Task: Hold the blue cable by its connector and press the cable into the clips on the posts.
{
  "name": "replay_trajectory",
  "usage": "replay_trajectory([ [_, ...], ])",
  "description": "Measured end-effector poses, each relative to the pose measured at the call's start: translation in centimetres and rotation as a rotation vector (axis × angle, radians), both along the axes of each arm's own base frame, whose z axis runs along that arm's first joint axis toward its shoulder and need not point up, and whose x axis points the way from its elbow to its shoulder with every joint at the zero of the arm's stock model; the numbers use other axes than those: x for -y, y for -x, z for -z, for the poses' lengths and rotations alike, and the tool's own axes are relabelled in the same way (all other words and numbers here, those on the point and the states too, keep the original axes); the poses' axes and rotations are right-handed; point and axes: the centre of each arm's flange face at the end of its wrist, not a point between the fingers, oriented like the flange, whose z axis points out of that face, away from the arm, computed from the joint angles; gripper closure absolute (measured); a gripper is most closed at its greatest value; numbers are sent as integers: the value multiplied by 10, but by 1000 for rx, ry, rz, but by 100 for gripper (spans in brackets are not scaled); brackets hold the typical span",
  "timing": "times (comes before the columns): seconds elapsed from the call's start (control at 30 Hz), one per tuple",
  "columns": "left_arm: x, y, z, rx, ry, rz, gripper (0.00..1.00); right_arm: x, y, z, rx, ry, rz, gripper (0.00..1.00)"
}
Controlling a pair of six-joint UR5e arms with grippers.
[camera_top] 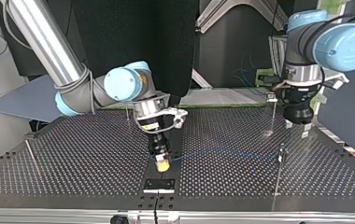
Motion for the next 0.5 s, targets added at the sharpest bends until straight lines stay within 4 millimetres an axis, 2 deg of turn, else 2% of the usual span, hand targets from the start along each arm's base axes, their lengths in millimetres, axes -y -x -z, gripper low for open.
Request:
replay_trajectory([
  [0.2, 3, 17, -11, -13, -2, -3, 0, -11, -5, -2, -17, -3, -8, 100],
  [0.5, 6, 27, -8, -73, 2, 7, 0, -25, -11, -5, -34, -7, -7, 100],
])
